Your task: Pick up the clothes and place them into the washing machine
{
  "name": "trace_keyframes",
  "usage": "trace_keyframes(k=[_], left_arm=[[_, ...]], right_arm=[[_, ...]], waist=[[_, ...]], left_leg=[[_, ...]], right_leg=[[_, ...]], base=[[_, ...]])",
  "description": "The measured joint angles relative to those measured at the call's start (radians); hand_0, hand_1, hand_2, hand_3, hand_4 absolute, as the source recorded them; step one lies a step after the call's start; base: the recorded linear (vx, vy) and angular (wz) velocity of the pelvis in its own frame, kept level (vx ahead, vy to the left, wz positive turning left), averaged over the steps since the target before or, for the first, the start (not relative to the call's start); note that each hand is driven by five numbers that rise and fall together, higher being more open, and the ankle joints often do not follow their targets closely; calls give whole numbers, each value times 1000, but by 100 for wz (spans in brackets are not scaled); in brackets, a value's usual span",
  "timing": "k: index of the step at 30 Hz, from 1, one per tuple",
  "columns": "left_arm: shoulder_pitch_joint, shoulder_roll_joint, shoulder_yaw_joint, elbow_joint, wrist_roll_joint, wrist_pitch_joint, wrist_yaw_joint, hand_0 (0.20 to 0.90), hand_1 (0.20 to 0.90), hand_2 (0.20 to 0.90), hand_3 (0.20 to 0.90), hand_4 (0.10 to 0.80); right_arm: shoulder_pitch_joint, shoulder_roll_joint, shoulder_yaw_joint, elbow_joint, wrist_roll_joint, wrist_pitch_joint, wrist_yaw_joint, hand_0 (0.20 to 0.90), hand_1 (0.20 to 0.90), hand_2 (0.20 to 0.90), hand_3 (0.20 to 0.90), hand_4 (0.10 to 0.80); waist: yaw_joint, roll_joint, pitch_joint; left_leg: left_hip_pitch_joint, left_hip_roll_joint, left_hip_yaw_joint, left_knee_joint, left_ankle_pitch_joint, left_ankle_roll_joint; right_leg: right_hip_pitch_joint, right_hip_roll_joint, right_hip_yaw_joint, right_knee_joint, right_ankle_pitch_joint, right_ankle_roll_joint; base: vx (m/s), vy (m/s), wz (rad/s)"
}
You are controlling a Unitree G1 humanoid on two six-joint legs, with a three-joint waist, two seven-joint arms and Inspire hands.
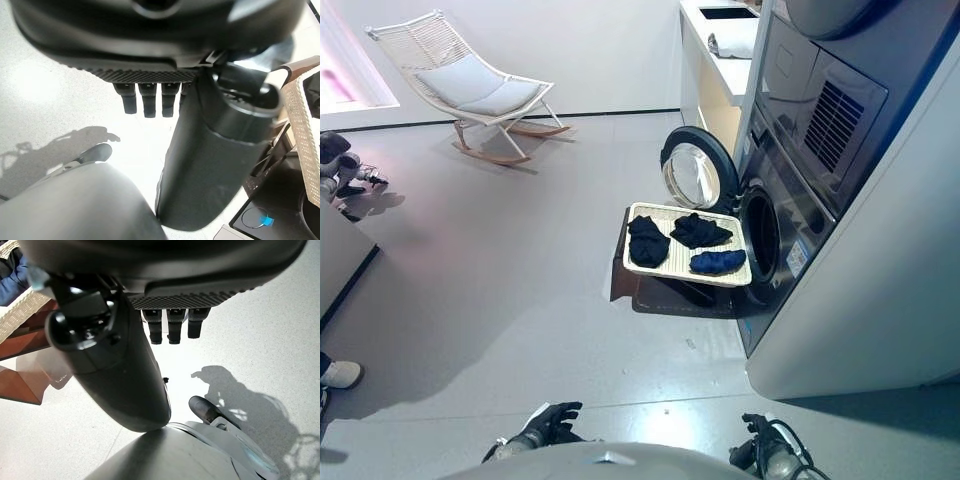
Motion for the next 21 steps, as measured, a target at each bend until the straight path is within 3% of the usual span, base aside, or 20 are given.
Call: trace_keyframes(k=[21], left_arm=[[58,30,-35,-162,-22,4,-22,900,900,900,900,800]], right_arm=[[-8,-9,0,-4,1,17,-2,900,900,900,900,800]], waist=[[1,9,22]], left_leg=[[0,0,1,0,-2,0]], right_leg=[[-1,0,0,-1,0,0]], base=[[1,3,0]])
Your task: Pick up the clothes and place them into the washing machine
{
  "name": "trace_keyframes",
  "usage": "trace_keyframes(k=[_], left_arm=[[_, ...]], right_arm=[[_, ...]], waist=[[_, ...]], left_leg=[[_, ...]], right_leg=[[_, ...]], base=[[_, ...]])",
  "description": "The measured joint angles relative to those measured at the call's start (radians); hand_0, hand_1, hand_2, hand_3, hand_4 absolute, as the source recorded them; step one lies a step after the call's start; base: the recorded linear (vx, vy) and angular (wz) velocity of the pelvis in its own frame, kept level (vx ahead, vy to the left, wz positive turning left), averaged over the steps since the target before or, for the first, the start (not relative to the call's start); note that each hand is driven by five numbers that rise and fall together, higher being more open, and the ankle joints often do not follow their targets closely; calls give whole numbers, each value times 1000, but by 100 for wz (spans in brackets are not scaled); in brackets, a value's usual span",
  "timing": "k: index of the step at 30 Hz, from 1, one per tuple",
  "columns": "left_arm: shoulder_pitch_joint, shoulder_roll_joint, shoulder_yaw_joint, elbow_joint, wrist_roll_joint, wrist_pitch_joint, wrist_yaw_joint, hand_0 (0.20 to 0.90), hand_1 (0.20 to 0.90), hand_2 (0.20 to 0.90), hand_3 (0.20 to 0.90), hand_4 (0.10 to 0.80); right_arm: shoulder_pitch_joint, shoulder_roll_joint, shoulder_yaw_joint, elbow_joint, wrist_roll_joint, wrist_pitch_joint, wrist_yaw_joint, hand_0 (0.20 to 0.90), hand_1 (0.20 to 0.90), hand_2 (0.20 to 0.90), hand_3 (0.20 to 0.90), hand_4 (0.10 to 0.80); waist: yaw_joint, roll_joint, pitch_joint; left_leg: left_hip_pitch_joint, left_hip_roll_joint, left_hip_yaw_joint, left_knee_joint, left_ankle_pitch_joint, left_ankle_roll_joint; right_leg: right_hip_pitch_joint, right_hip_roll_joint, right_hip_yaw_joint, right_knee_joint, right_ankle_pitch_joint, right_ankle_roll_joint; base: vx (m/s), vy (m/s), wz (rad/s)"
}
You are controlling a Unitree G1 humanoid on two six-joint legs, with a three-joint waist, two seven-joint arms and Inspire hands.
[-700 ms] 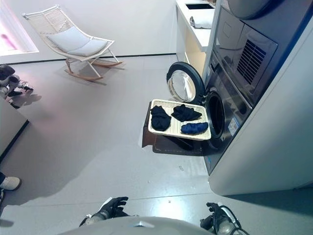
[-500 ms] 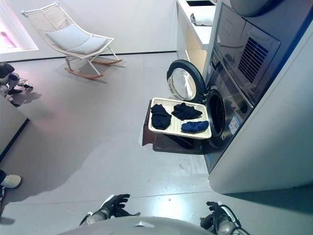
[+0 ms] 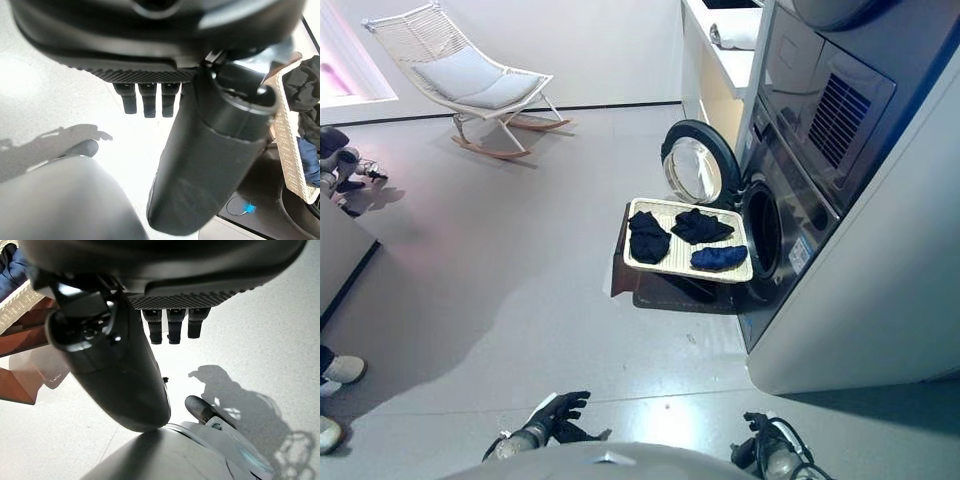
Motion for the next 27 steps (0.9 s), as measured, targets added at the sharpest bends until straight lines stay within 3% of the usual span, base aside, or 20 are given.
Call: trace_keyframes(k=[6,15,18,21,22,23,25,27], left_arm=[[6,0,-2,-19,0,1,-1,900,900,900,900,800],[-1,9,-4,-53,0,5,1,900,900,900,900,800],[-19,12,-10,-81,-1,5,1,900,900,900,900,800],[-38,26,-22,-107,-19,4,2,900,900,900,900,800],[-40,30,-20,-107,-20,4,3,900,900,900,900,800],[-46,34,-20,-107,-20,5,6,900,900,900,900,800],[-54,39,-17,-98,-20,4,13,900,900,900,900,800],[-71,29,-18,-51,-20,4,32,900,900,900,900,800]], right_arm=[[-2,-7,0,1,8,3,-6,900,900,900,900,800],[-32,-9,-3,9,10,23,-32,900,900,900,900,800],[-52,-16,-32,7,38,22,-46,900,900,900,900,800],[-121,-33,-32,-3,47,21,-57,900,900,900,900,800],[-129,-32,-39,-8,53,20,-58,900,900,900,900,800],[-125,-28,-40,-11,60,19,-60,900,900,900,900,800],[-108,-27,-44,-7,61,22,-60,900,900,900,900,800],[-95,-27,-62,-2,59,29,-60,900,900,900,900,800]], waist=[[1,4,10],[0,4,28],[-8,5,61],[-13,9,110],[-19,9,120],[-29,13,125],[-43,13,132],[-62,22,140]], left_leg=[[-2,0,3,0,-3,0],[-34,-6,44,0,-10,11],[-57,-20,56,1,-6,29],[-94,-29,68,8,-9,56],[-80,-38,45,-4,-2,70],[-85,-37,38,-5,-4,72],[-95,-37,29,-1,-8,69],[-103,-27,5,-2,-9,67]], right_leg=[[-5,0,4,1,0,0],[-92,-6,52,65,-6,9],[-165,-20,55,151,-13,21],[-336,-31,53,385,-24,35],[-383,-39,52,441,-46,50],[-404,-40,52,435,-49,53],[-415,-60,0,321,-43,54],[-423,-70,3,217,-36,59]], base=[[13,40,-2],[37,90,-16],[-47,122,-24],[166,93,-53],[348,-13,-27],[385,-70,-10],[519,-126,16],[336,-102,33]])
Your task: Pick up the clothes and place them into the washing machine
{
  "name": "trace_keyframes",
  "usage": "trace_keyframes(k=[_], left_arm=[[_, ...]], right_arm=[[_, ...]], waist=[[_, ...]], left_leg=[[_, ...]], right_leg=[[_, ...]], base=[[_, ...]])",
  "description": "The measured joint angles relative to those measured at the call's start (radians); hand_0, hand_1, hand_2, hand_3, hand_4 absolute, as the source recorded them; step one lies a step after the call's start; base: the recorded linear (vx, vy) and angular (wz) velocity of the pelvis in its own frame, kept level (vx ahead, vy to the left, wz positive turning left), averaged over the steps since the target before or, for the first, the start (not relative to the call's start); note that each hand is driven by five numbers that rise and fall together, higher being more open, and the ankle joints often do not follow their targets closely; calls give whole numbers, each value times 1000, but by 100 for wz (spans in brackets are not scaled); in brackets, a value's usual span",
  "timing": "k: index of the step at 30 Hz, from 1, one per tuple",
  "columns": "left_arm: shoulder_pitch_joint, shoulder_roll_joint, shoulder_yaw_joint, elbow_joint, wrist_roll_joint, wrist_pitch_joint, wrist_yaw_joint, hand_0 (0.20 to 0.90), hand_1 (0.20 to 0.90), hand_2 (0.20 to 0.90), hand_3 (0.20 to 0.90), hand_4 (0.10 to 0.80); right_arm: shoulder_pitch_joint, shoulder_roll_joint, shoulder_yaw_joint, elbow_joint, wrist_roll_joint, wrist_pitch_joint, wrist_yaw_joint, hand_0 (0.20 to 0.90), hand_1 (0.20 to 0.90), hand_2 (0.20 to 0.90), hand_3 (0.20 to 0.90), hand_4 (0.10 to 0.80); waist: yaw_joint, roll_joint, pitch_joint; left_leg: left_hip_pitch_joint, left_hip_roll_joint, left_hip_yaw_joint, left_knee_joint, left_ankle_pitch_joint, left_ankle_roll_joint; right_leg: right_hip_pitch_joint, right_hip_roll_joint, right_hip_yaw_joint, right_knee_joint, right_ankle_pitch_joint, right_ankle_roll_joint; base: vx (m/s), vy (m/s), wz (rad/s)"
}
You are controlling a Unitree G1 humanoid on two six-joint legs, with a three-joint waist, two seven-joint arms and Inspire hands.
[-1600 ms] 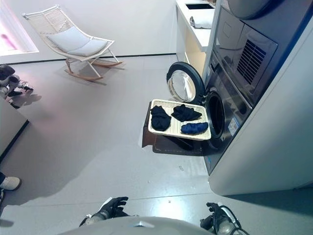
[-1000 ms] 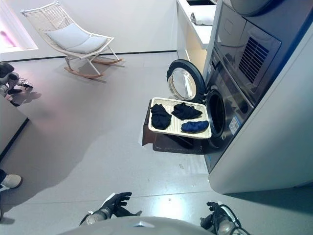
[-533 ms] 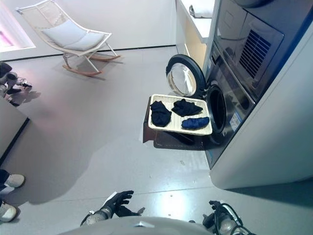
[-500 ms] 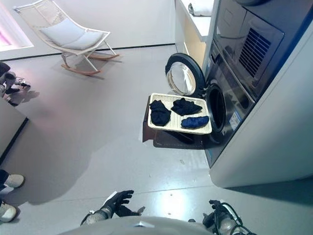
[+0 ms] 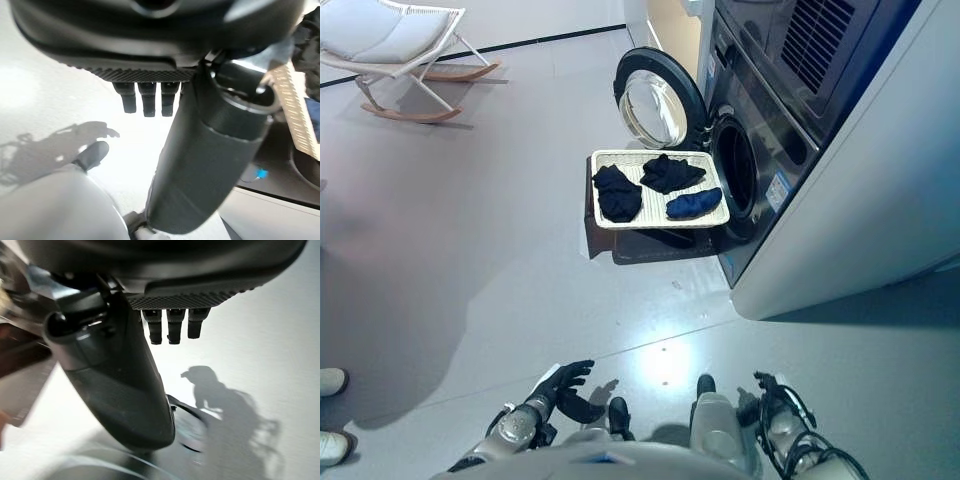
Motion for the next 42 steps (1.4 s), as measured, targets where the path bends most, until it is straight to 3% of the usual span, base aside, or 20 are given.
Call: trace_keyframes(k=[1,3,4,5,7,9,12,14,17,20,23,26,27,29,31,33,35,37,39,42], left_arm=[[1,-1,-2,18,0,3,3,900,900,900,900,800],[-7,-28,-1,43,0,12,12,900,900,900,900,800],[-4,-38,-1,46,0,12,15,900,900,900,900,800],[-2,-55,1,46,-1,11,17,900,900,900,900,800],[-5,-92,1,47,-21,10,22,900,900,900,900,800],[-14,-99,1,53,-33,-7,23,900,900,900,900,800],[-57,-103,24,126,-47,-25,32,900,900,900,900,800],[-72,-102,27,176,-60,-27,47,900,900,900,900,800],[-69,-103,34,218,-64,-27,52,900,900,900,900,800],[-64,-99,60,235,-78,-30,59,900,900,900,900,800],[-97,-89,65,260,-87,-28,61,900,900,900,900,800],[-106,-87,95,269,-106,-34,70,900,900,900,900,800],[-105,-90,117,269,-105,-36,70,900,900,900,900,800],[-83,-97,135,269,-106,-39,72,900,900,900,900,800],[-69,-74,148,270,-105,-34,74,900,900,900,900,800],[-85,-51,148,273,-101,-25,74,900,900,900,900,800],[-94,-44,145,278,-99,-31,72,900,900,900,900,800],[-103,-32,135,282,-96,-29,72,900,900,900,900,800],[-114,-18,125,280,-95,-28,72,900,900,900,900,800],[-83,-11,119,288,-95,-27,79,900,900,900,900,800]], right_arm=[[10,1,-1,3,-1,6,1,900,900,900,900,800],[46,-8,-12,15,-2,13,2,900,900,900,900,800],[66,-12,-16,16,-2,15,3,900,900,900,900,800],[76,-24,-17,16,-2,15,2,900,900,900,900,800],[69,-48,-19,11,-3,13,2,900,900,900,900,800],[35,-50,-16,4,-3,12,3,900,900,900,900,800],[-3,-33,-4,-3,-2,-1,9,900,900,900,900,800],[-24,-23,7,-6,-1,-12,10,900,900,900,900,800],[-51,-22,36,-8,6,-29,2,900,900,900,900,800],[-34,-14,43,-4,18,-29,1,900,900,900,900,800],[-14,5,41,11,19,-28,3,900,900,900,900,800],[-6,16,39,16,29,-29,8,900,900,900,900,800],[-2,22,35,29,41,-28,14,900,900,900,900,800],[13,25,32,41,50,-28,16,900,900,900,900,800],[24,51,33,43,50,-33,23,900,900,900,900,800],[30,72,30,36,58,-33,30,900,900,900,900,800],[47,81,10,33,76,-36,30,900,900,900,900,800],[24,79,6,26,79,-37,33,900,900,900,900,800],[1,85,14,-5,78,-45,34,900,900,900,900,800],[-5,85,53,-73,74,-68,38,900,900,900,900,800]], waist=[[-14,4,2],[-40,38,3],[-50,41,0],[-50,50,-4],[-47,71,-25],[-40,68,-40],[-15,27,-68],[11,4,-85],[46,-23,-89],[76,-28,-91],[96,-40,-76],[124,-37,-57],[128,-31,-56],[133,-17,-58],[147,-63,-68],[123,-94,-69],[115,-102,-74],[114,-102,-77],[113,-101,-76],[106,-68,-78]], left_leg=[[4,4,-14,-4,-2,-14],[27,45,-56,-6,-22,-28],[53,47,-56,0,-26,-24],[70,53,-50,20,-40,-27],[56,71,-55,89,-59,-66],[44,85,-64,109,-44,-87],[13,83,-90,173,-28,-110],[-25,82,-122,274,-26,-117],[-92,80,-138,419,-25,-125],[-112,61,-125,240,-54,-108],[-148,3,-117,33,-7,-65],[-223,33,-52,3,37,-70],[-218,46,-1,-3,48,-70],[-169,64,-21,-4,105,-54],[-126,21,25,16,155,-26],[-95,-14,38,4,137,6],[-65,-27,27,4,118,27],[-48,-32,39,4,97,41],[-26,-48,36,2,64,73],[10,-40,39,3,46,71]], right_leg=[[28,-3,-2,-62,49,26],[91,49,23,-77,101,12],[113,57,16,-73,121,-18],[124,64,9,-54,103,-72],[144,89,-13,-30,73,-81],[146,101,-16,-21,53,-94],[146,99,-8,-19,32,-122],[163,108,4,-27,27,-130],[193,110,19,-44,29,-172],[228,120,24,-83,23,-192],[276,125,36,-135,24,-191],[324,136,78,-169,9,-167],[364,141,90,-197,16,-159],[423,138,141,-198,-22,-129],[434,86,161,-162,-62,-74],[417,60,123,-85,-70,-63],[389,49,131,28,-75,-41],[270,39,147,288,-99,-4],[189,26,129,425,-103,-6],[144,12,40,344,-106,-3]], base=[[445,-189,49],[433,-202,73],[368,-276,67],[464,-362,48],[304,-276,20],[240,-248,13],[274,-238,5],[246,-120,-19],[335,-69,-10],[429,4,23],[303,60,14],[536,174,-22],[386,181,-48],[449,252,-78],[375,268,-92],[296,214,-17],[180,268,22],[184,261,3],[214,217,0],[212,71,0]])
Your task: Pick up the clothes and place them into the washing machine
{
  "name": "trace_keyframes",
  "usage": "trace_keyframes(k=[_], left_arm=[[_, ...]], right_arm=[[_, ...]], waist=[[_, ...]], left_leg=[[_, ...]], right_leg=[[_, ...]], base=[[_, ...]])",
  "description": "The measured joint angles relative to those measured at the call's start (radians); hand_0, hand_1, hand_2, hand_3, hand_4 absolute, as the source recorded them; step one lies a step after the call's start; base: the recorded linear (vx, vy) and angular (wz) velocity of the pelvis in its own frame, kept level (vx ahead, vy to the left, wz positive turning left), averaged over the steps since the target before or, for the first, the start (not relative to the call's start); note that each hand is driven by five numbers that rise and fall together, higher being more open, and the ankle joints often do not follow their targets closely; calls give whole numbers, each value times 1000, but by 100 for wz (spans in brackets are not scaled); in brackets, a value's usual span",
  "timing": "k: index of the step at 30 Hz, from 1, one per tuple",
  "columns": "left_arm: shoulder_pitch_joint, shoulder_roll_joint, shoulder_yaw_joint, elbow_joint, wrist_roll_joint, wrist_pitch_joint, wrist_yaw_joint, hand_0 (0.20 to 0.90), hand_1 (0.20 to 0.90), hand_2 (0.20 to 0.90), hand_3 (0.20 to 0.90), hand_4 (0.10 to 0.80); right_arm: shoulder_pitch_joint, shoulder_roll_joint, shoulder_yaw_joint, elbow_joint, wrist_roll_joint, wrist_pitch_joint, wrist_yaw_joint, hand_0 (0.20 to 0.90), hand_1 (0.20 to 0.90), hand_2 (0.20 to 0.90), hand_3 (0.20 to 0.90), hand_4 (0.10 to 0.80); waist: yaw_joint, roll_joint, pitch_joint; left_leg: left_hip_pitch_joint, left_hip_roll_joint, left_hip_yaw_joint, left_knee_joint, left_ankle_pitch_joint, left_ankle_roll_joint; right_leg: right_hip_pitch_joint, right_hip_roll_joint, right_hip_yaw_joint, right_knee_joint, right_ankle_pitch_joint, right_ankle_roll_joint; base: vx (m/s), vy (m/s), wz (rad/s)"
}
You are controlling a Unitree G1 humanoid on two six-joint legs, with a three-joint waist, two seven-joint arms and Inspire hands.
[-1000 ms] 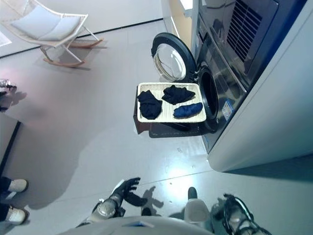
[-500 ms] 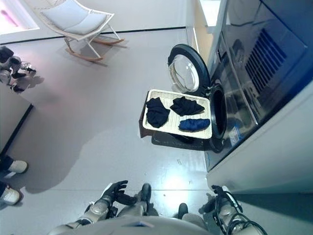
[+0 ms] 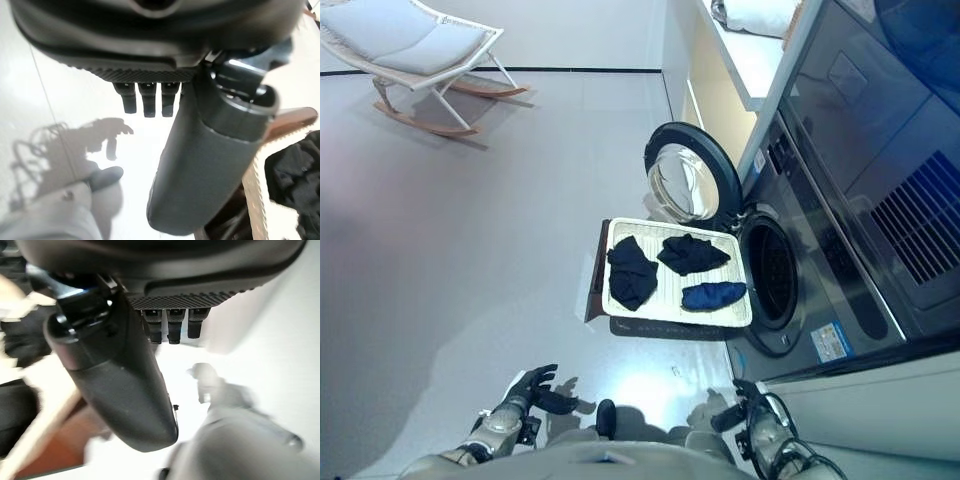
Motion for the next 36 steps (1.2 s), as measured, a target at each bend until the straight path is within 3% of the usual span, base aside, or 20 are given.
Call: trace_keyframes(k=[3,4,5,6,7,9,14,23,25,29,36], left_arm=[[15,7,8,2,0,-1,0,900,900,900,900,800],[29,12,13,2,0,-1,1,900,900,900,900,800],[34,11,21,2,0,0,1,900,900,900,900,800],[46,-5,23,-1,0,-1,1,900,900,900,900,800],[52,-13,22,2,0,-2,-3,900,900,900,900,800],[79,-26,24,-2,0,-4,-1,900,900,900,900,800],[95,-26,63,0,2,-4,-2,900,900,900,900,800],[84,-3,54,-11,13,-4,0,900,900,900,900,800],[55,3,39,-16,10,-6,1,900,900,900,900,800],[-23,2,-5,-25,-14,-27,26,900,900,900,900,800],[-65,13,-37,-50,-80,-47,63,900,900,900,900,800]], right_arm=[[-17,6,34,-38,-8,-3,11,900,900,900,900,800],[-16,9,50,-51,-15,1,21,900,900,900,900,800],[-7,8,66,-64,-21,-2,26,900,900,900,900,800],[1,-1,75,-72,-27,0,28,900,900,900,900,800],[10,-8,90,-81,-31,0,30,900,900,900,900,800],[7,-21,100,-123,-58,6,45,900,900,900,900,800],[-26,-65,110,-176,-106,4,45,900,900,900,900,800],[-142,-91,114,-185,-122,6,6,900,900,900,900,800],[-214,-92,118,-183,-113,8,-12,900,900,900,900,800],[-375,-142,147,-182,-91,18,-56,900,900,900,900,800],[-590,-163,149,-181,-16,17,-118,900,900,900,900,800]], waist=[[-1,5,-1],[8,-10,-7],[2,-21,-13],[1,-7,-17],[-3,-4,-23],[22,-5,-26],[45,-20,-44],[62,-29,-55],[70,-22,-34],[84,29,50],[121,32,165]], left_leg=[[12,2,-8,-1,-9,-23],[13,-9,-15,-2,-14,-35],[23,-19,-32,-1,-12,-48],[25,-5,-60,2,-17,-60],[33,0,-83,9,-20,-68],[47,23,-76,-1,-19,-90],[38,45,-116,-6,-22,-112],[-72,29,-205,7,2,-116],[-142,25,-220,19,17,-117],[-269,17,-251,64,41,-118],[-372,10,-243,82,60,-110]], right_leg=[[11,-3,-72,-285,55,0],[25,-10,-86,-388,119,-7],[54,-9,-90,-434,223,-35],[97,22,-46,-454,219,-43],[125,29,-13,-474,209,-40],[142,55,-17,-500,214,-56],[190,72,-72,-562,221,-69],[132,62,-162,-564,216,-73],[75,62,-176,-563,230,-76],[-1,62,-211,-548,236,-79],[-119,47,-210,-488,232,-75]], base=[[176,-35,20],[179,-38,31],[130,-47,42],[183,-60,71],[154,-51,51],[189,-55,13],[134,-37,22],[-45,-37,30],[-232,-19,33],[-130,17,46],[-81,32,3]])
